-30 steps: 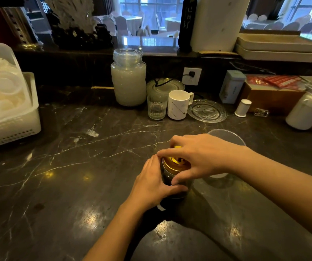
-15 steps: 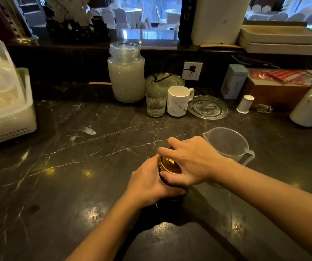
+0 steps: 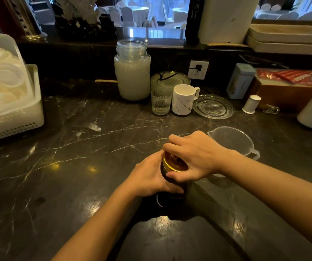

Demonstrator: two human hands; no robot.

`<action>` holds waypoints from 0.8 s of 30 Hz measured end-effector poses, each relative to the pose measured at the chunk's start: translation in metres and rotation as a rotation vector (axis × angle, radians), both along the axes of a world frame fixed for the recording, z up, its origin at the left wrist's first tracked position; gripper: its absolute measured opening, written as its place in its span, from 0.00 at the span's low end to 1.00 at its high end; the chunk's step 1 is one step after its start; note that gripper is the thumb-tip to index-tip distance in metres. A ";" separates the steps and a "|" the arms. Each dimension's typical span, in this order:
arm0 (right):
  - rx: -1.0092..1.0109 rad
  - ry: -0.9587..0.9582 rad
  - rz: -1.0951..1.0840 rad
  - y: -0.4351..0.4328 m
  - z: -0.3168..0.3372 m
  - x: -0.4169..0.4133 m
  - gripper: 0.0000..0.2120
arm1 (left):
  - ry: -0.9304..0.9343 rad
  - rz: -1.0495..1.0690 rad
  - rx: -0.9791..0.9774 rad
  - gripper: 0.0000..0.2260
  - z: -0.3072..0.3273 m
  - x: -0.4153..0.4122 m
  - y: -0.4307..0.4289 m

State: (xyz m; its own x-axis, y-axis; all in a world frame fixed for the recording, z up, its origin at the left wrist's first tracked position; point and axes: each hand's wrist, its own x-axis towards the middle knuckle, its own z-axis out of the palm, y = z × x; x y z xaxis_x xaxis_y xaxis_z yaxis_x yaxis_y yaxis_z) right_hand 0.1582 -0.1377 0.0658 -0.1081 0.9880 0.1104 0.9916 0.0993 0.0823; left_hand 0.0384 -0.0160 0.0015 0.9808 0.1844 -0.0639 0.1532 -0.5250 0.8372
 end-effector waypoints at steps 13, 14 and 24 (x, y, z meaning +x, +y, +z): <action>0.077 -0.017 -0.267 -0.003 -0.009 -0.017 0.27 | 0.007 0.158 0.050 0.33 -0.006 -0.005 -0.013; 0.090 0.002 -0.292 -0.005 -0.010 -0.019 0.27 | 0.011 0.140 0.050 0.34 -0.004 -0.005 -0.013; 0.153 0.741 -0.482 -0.021 -0.002 -0.016 0.34 | -0.011 0.051 -0.079 0.38 0.029 -0.019 0.012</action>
State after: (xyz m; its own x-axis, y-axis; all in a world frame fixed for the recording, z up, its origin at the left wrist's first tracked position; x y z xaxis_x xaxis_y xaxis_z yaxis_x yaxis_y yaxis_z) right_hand 0.1425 -0.1582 0.0642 0.4663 0.8763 0.1214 0.7268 -0.3012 -0.6172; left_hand 0.0190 -0.0035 0.0309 0.9709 0.2290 -0.0694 0.1687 -0.4494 0.8773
